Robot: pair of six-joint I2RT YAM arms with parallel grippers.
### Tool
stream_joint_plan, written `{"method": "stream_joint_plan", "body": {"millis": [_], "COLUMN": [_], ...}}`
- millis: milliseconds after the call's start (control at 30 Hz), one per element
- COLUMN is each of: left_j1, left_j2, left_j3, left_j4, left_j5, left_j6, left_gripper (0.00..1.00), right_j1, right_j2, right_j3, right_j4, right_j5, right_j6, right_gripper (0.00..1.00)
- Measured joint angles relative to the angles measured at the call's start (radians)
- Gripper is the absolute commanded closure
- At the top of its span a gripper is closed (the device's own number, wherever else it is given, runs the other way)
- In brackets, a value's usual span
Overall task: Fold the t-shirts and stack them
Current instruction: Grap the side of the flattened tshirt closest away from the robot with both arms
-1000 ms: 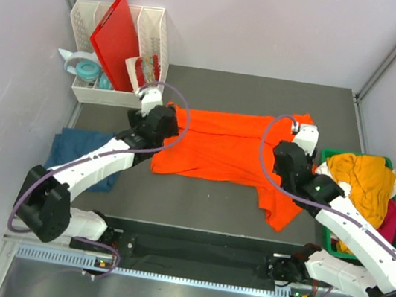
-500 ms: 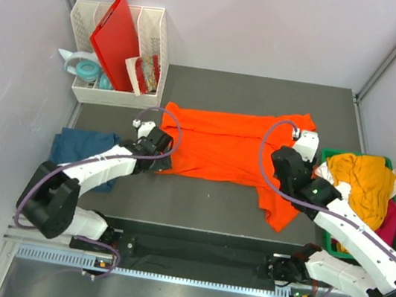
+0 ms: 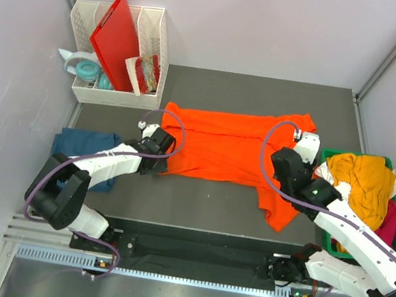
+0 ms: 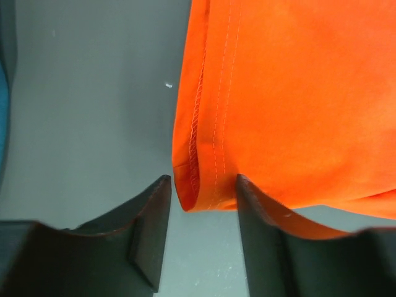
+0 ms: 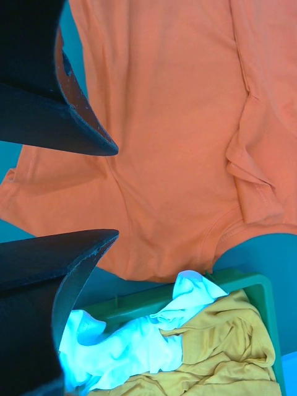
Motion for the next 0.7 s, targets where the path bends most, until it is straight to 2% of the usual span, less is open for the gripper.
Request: {"method": "stream_joint_plan", "body": {"millis": [33, 167, 233, 500, 700], "left_j1": [0.0, 0.0, 0.0, 0.0, 0.0], "left_j2": [0.001, 0.005, 0.005, 0.005, 0.005], "left_j3": [0.0, 0.0, 0.0, -0.005, -0.014], "left_j4": [0.002, 0.008, 0.009, 0.011, 0.006], "left_j5": [0.0, -0.003, -0.006, -0.015, -0.019], "left_j6": [0.001, 0.001, -0.003, -0.002, -0.003], "left_gripper": [0.65, 0.96, 1.0, 1.0, 1.0], "right_j1": [0.0, 0.0, 0.0, 0.0, 0.003], "right_j2": [0.0, 0.0, 0.0, -0.002, -0.007], "right_j3": [0.0, -0.008, -0.011, -0.013, 0.004], "right_j4": [0.0, 0.0, 0.001, -0.017, -0.203], "right_j5": [-0.002, -0.004, -0.006, -0.007, 0.002], "right_j6": [0.0, 0.0, 0.0, 0.009, 0.118], "right_gripper": [0.49, 0.49, 0.49, 0.48, 0.48]}}
